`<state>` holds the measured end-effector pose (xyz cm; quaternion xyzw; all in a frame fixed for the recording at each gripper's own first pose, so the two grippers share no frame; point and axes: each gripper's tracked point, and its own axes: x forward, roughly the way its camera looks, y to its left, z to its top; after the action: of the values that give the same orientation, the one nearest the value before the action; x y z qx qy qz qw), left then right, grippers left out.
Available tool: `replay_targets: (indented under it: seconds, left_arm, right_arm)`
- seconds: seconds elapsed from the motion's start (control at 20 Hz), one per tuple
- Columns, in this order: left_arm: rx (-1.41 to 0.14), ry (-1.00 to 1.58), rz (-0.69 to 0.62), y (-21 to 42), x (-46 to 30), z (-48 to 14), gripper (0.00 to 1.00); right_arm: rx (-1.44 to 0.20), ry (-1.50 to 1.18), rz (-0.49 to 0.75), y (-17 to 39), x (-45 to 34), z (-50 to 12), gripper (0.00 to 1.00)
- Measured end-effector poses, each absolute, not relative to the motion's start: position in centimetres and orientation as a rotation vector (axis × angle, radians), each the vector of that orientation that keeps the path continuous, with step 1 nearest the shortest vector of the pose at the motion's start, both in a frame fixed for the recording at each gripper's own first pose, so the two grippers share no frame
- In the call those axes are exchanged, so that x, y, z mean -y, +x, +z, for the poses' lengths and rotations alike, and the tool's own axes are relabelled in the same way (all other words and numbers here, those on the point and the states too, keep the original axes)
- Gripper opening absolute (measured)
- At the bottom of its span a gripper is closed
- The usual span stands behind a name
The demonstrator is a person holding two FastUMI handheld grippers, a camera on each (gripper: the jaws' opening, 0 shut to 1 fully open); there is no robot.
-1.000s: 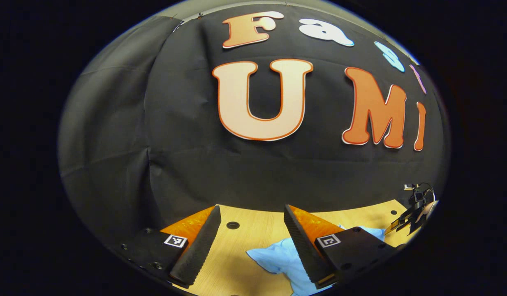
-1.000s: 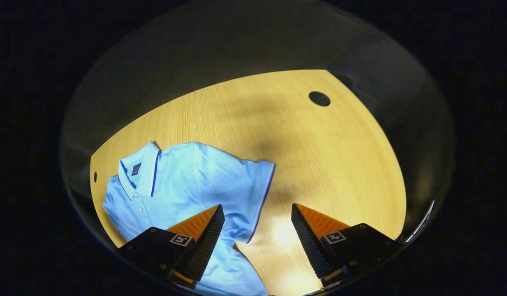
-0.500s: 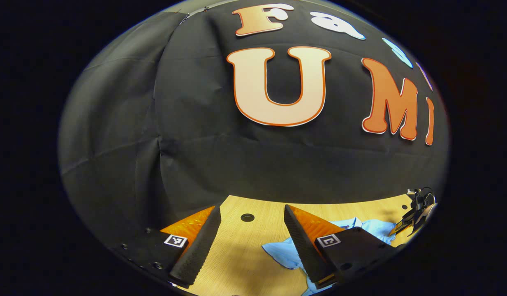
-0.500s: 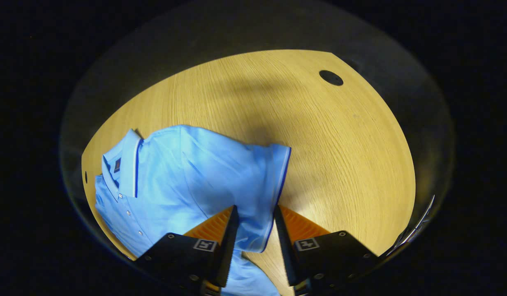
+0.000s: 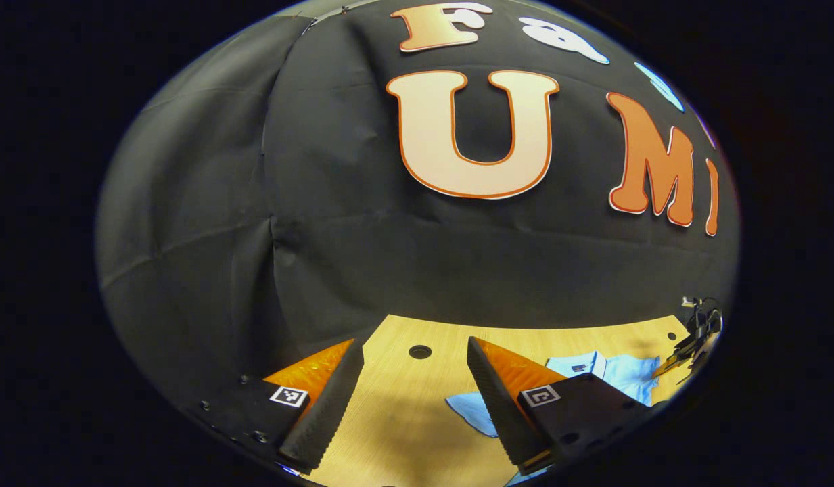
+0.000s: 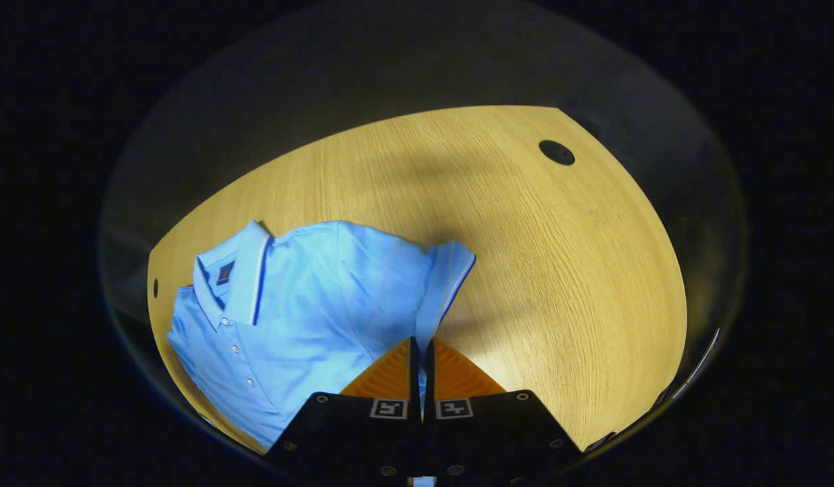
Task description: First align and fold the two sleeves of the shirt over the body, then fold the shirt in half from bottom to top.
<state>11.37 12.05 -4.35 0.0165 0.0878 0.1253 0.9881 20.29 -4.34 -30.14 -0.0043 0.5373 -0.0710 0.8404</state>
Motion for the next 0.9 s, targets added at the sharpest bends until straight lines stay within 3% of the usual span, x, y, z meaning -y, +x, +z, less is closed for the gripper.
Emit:
replay_targets:
  seconds: [0.5,0.9]
  left_arm:
    - [-0.155,-0.006,0.233,10.0,-14.8,-3.8,0.98]
    - [-0.172,-0.029,0.240,9.2,-17.9,-4.4,0.98]
  right_arm:
    - [-1.039,-0.050,0.061,18.4,-7.9,-25.0,0.01]
    - [-1.092,-0.081,0.153,15.6,-15.4,-28.6,0.03]
